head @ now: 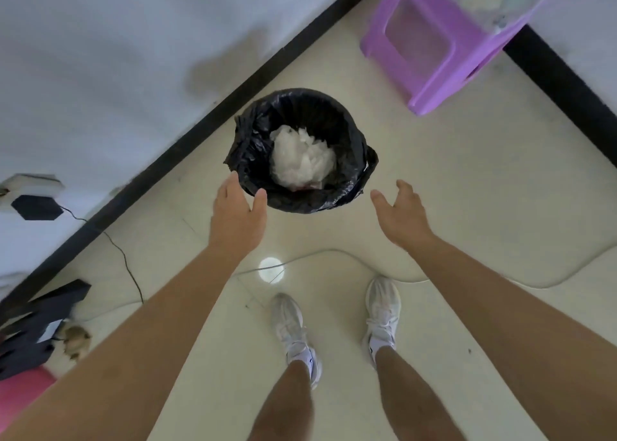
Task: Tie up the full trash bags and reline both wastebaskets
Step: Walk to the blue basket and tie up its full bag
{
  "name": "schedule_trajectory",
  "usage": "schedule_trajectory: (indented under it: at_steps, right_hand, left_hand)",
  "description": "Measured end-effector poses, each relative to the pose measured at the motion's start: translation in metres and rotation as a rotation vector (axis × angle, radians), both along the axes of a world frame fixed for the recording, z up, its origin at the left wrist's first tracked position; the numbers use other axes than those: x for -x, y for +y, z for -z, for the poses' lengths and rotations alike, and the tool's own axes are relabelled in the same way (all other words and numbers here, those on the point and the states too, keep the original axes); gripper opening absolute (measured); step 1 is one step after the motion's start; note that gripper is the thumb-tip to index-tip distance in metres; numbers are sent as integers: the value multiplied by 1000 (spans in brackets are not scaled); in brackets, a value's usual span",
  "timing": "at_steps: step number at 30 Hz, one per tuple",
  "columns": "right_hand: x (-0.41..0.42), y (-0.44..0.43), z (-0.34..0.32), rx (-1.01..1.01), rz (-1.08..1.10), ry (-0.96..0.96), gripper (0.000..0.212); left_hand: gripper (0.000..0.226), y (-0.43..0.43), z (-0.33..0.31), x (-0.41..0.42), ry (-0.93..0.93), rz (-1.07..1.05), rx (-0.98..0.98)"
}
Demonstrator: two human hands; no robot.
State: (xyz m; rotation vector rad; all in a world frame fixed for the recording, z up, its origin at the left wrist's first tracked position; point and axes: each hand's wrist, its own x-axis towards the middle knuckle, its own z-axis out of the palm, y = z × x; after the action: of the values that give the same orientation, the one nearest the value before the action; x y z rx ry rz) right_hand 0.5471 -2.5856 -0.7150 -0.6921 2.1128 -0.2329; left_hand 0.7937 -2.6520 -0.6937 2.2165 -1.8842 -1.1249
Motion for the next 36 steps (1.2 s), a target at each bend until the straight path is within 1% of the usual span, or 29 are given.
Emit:
schedule_trajectory:
  at_steps: [3, 6, 9, 13, 14, 15, 17, 18, 19, 21, 23, 24, 27, 30, 31, 33, 34, 36]
  right_hand:
    - [-4, 0, 76, -42, 104, -96, 78]
    - [-6, 1, 127, -48, 200, -172, 88]
    - [-5, -6, 152, 1, 278, -233, 93]
    - [-2, -29, 173, 122, 377, -307, 102]
    - [0, -35, 177, 139, 368, -299, 98]
    - [2, -42, 182, 167, 349, -280, 86]
    - [9, -60, 192, 243, 274, -211, 55]
    - [12, -71, 196, 290, 220, -168, 44]
    - [15, -83, 198, 339, 183, -121, 37]
    - [24, -103, 203, 429, 161, -42, 34]
    - [35, -118, 210, 507, 151, 29, 34]
    - [42, -125, 214, 543, 151, 63, 34]
    - [59, -149, 219, 631, 131, 141, 35]
    - [75, -173, 221, 708, 22, 258, 32]
    - [78, -180, 221, 721, -7, 282, 33]
    - [83, -188, 219, 713, -49, 257, 38]
    - [84, -189, 217, 682, -63, 210, 37]
    - [84, -185, 207, 599, -55, 74, 26]
  left_hand:
    - [67, 5, 73, -1, -5, -117, -21]
    - [70, 6, 121, -5, -12, -232, -30]
    - [74, -3, 148, -8, -26, -338, 16]
    - [80, -34, 166, -10, -5, -370, 154]
    - [82, -43, 169, -9, 8, -388, 171]
    - [85, -53, 175, -10, 25, -401, 181]
    - [92, -74, 185, -9, 66, -391, 211]
    - [93, -85, 190, -9, 86, -373, 230]
    - [90, -96, 196, -7, 102, -344, 245]
    - [73, -111, 207, 3, 113, -267, 291]
    - [57, -121, 219, 18, 84, -224, 405]
    - [52, -123, 223, 27, 68, -231, 465]
    - [46, -128, 233, 41, 79, -273, 569]
    - [40, -135, 243, 44, 202, -248, 624]
    - [41, -137, 246, 45, 214, -221, 645]
    - [48, -139, 249, 46, 158, -147, 657]
    - [47, -139, 245, 46, 87, -110, 650]
    - [39, -140, 223, 45, -65, -55, 653]
